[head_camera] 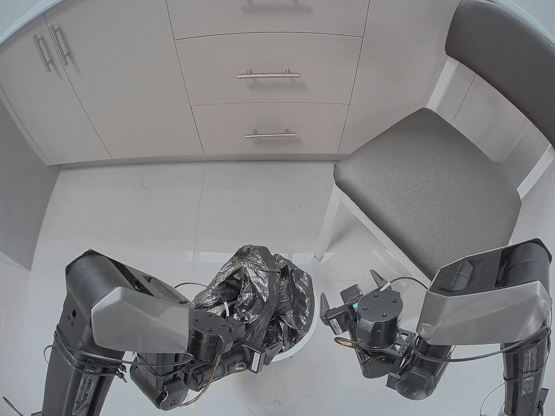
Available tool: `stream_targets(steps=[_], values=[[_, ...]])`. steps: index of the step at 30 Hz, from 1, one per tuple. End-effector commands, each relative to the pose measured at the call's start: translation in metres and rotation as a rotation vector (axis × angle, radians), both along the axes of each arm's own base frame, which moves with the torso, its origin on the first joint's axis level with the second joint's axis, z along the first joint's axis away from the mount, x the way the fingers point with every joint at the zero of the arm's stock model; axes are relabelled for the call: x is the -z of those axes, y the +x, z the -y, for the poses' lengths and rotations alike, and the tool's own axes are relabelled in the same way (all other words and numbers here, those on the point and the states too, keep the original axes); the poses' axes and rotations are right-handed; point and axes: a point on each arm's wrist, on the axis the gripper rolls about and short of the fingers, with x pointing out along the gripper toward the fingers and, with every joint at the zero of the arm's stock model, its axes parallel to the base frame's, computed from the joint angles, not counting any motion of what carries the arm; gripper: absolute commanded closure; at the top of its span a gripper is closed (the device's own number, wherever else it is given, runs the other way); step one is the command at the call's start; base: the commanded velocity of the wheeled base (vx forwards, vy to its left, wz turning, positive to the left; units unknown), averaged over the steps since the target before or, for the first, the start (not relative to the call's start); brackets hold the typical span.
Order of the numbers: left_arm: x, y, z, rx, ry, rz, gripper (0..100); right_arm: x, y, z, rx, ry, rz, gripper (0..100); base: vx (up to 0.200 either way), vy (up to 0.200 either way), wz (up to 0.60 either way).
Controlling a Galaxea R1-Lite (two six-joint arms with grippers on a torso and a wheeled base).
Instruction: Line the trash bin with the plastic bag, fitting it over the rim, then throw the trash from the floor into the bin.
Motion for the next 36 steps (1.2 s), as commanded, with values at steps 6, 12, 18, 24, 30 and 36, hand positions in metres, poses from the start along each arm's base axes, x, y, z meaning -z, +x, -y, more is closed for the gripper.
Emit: stream_targets(steps=[6, 12, 18, 24, 30, 36], values=[[0.003, -0.003, 0.001, 0.006, 0.01, -0.011, 100, -0.001, 0.0, -0.001, -0.001, 0.012, 0.012, 0, 0.0, 0.0, 0.0], [0.003, -0.01, 0.001, 0.023, 0.02, -0.024, 100, -0.002, 0.0, -0.001, -0.001, 0.013, 0.013, 0, 0.0, 0.0, 0.0], [0.003, -0.023, 0.01, 0.073, 0.031, -0.033, 100, -0.015, -0.002, -0.003, -0.006, 0.038, 0.042, 0, 0.0, 0.0, 0.0], [0.005, -0.044, 0.025, 0.166, 0.059, -0.035, 100, -0.018, -0.009, -0.01, -0.013, 0.039, 0.051, 0, 0.0, 0.0, 0.0], [0.008, -0.051, 0.031, 0.198, 0.066, -0.039, 100, -0.014, -0.006, -0.015, -0.018, 0.038, 0.054, 0, 0.0, 0.0, 0.0], [0.009, -0.058, 0.035, 0.222, 0.075, -0.046, 100, -0.013, 0.003, -0.017, -0.008, 0.016, 0.068, 0, 0.0, 0.0, 0.0]])
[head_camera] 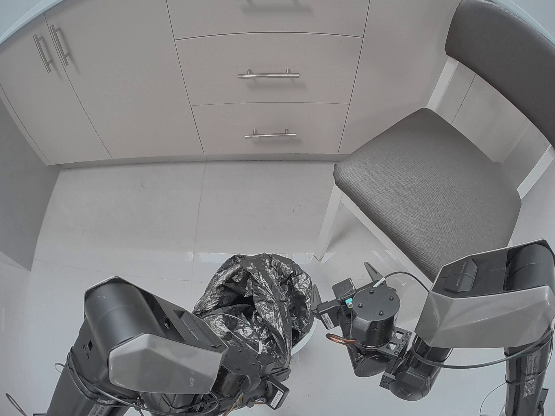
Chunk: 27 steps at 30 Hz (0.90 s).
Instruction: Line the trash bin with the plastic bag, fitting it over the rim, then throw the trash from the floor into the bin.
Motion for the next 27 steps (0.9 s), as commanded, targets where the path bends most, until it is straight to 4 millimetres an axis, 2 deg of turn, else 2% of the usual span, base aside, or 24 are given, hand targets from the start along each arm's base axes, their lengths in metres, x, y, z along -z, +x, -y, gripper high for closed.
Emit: stream_targets(steps=[1, 7, 12, 27], values=[[0.002, -0.006, 0.002, 0.013, 0.014, -0.007, 100, 0.003, 0.006, -0.003, 0.005, -0.012, 0.016, 0, 0.0, 0.0, 0.0], [0.009, -0.008, 0.0, 0.011, 0.035, -0.022, 100, 0.012, 0.013, -0.018, -0.014, -0.018, 0.032, 0, 0.0, 0.0, 0.0], [0.008, -0.008, -0.001, 0.007, 0.035, -0.022, 100, 0.012, 0.014, -0.023, -0.021, -0.023, 0.03, 0, 0.0, 0.0, 0.0], [0.007, -0.013, -0.007, 0.008, 0.053, -0.039, 100, 0.012, 0.012, -0.022, -0.032, -0.018, 0.026, 0, 0.0, 0.0, 0.0]])
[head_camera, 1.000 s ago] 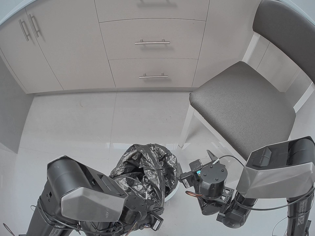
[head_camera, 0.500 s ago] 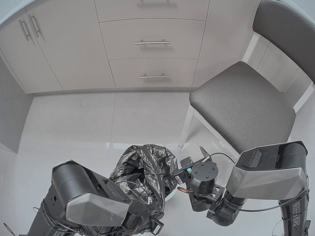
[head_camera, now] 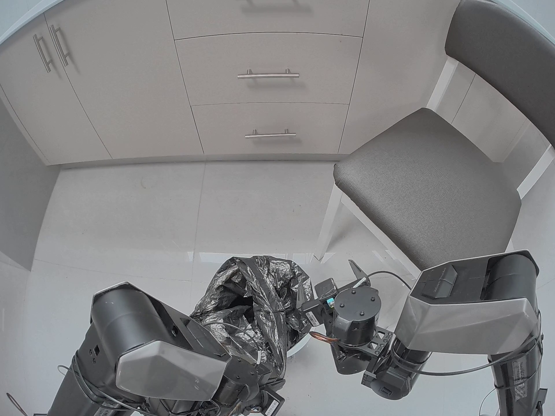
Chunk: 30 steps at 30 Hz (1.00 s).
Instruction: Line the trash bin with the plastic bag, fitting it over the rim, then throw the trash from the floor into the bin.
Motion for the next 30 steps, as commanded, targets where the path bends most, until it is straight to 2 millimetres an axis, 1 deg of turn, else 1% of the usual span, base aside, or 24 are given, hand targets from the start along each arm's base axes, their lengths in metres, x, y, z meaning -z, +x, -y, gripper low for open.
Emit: stream_targets(steps=[1, 5, 9, 11, 15, 16, 17, 19, 20, 22, 24, 25, 26, 28, 29, 30], values=[[-0.001, 0.0, 0.0, 0.0, 0.0, 0.001, 100, 0.001, -0.005, -0.004, -0.024, -0.001, -0.006, 0, 0.0, 0.0, 0.0], [-0.001, 0.0, 0.0, 0.0, 0.0, 0.001, 100, 0.001, -0.016, -0.015, -0.07, 0.035, -0.012, 0, 0.0, 0.0, 0.0], [0.0, 0.0, 0.0, 0.0, 0.001, 0.0, 100, 0.004, -0.016, -0.017, -0.106, 0.03, -0.033, 0, 0.0, 0.0, 0.0], [-0.001, 0.0, 0.0, 0.0, 0.0, 0.001, 100, 0.006, -0.006, -0.014, -0.131, 0.023, -0.067, 0, 0.0, 0.0, 0.0], [0.0, -0.001, -0.001, -0.001, 0.002, -0.003, 100, -0.006, 0.017, -0.011, -0.11, 0.067, -0.096, 0, 0.0, 0.0, 0.0], [0.0, -0.001, -0.001, -0.001, 0.002, -0.003, 100, -0.015, 0.028, -0.009, -0.095, 0.093, -0.113, 0, 0.0, 0.0, 0.0], [0.0, -0.001, -0.001, -0.001, 0.002, -0.003, 100, -0.018, 0.032, -0.009, -0.094, 0.108, -0.125, 0, 0.0, 0.0, 0.0], [0.0, -0.001, -0.001, -0.001, 0.002, -0.003, 100, -0.035, 0.046, -0.007, -0.094, 0.148, -0.195, 0, 0.0, 0.0, 0.0], [0.0, -0.001, -0.001, 0.0, 0.003, -0.002, 100, -0.038, 0.049, -0.007, -0.096, 0.154, -0.213, 0, 0.0, 0.0, 0.0], [0.0, -0.001, -0.001, -0.001, 0.002, -0.003, 100, -0.054, 0.062, -0.004, -0.118, 0.183, -0.322, 0, 0.0, 0.0, 0.0], [0.0, -0.001, -0.001, -0.001, 0.003, -0.004, 100, -0.063, 0.071, -0.004, -0.119, 0.209, -0.376, 0, 0.0, 0.0, 0.0], [0.0, -0.001, -0.001, -0.001, 0.002, -0.003, 100, -0.072, 0.08, -0.004, -0.111, 0.235, -0.411, 0, 0.0, 0.0, 0.0], [0.0, -0.001, -0.001, 0.0, 0.004, -0.003, 100, -0.078, 0.087, -0.004, -0.1, 0.254, -0.425, 0, 0.0, 0.0, 0.0], [0.0, -0.001, -0.001, 0.0, 0.004, -0.003, 100, -0.078, 0.087, -0.004, -0.1, 0.254, -0.425, 0, 0.0, 0.0, 0.0], [0.0, -0.001, -0.001, 0.0, 0.004, -0.003, 100, -0.093, 0.104, 0.0, -0.087, 0.273, -0.455, 0, 0.0, 0.0, 0.0], [0.0, -0.001, -0.001, -0.001, 0.002, -0.003, 100, -0.097, 0.107, 0.0, -0.085, 0.274, -0.457, 0, 0.0, 0.0, 0.0]])
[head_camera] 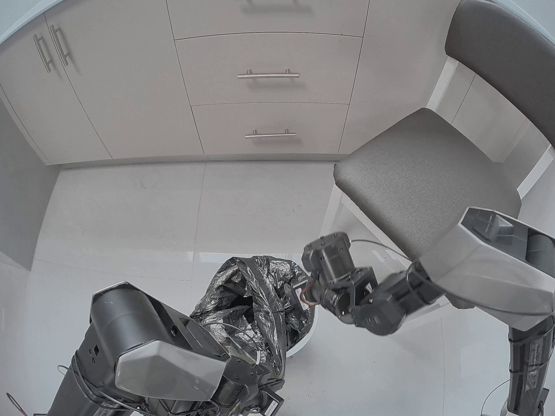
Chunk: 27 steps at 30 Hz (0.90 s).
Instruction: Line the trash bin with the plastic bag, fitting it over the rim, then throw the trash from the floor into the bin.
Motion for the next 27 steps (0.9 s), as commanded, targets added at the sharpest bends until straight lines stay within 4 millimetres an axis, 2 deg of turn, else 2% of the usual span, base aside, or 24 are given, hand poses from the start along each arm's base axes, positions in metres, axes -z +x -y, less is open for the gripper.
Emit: stream_targets(steps=[1, 4, 9, 13, 16, 25, 27], values=[[0.0, 0.0, 0.0, -0.001, 0.0, -0.001, 100, -0.076, 0.051, 0.009, 0.055, 0.191, -0.003, 0, 0.0, 0.0, 0.0], [0.001, 0.0, 0.0, -0.001, 0.001, -0.002, 100, -0.08, 0.052, 0.009, 0.054, 0.192, -0.002, 0, 0.0, 0.0, 0.0], [0.001, 0.0, 0.0, -0.001, 0.002, -0.003, 100, -0.084, 0.051, 0.008, 0.021, 0.153, -0.102, 0, 0.0, 0.0, 0.0], [0.002, 0.0, 0.0, -0.001, 0.002, -0.003, 100, -0.09, 0.047, 0.012, -0.028, 0.11, -0.264, 0, 0.0, 0.0, 0.0], [0.002, 0.001, 0.001, -0.001, 0.0, -0.001, 100, -0.087, 0.045, 0.003, -0.049, 0.126, -0.332, 0, 0.0, 0.0, 0.0], [0.004, 0.003, 0.003, -0.001, -0.005, 0.003, 100, -0.072, 0.032, -0.032, -0.108, 0.118, -0.356, 0, 0.0, 0.0, 0.0], [0.005, 0.003, 0.005, 0.0, -0.006, 0.004, 100, -0.062, 0.03, -0.041, -0.111, 0.117, -0.374, 0, 0.0, 0.0, 0.0]])
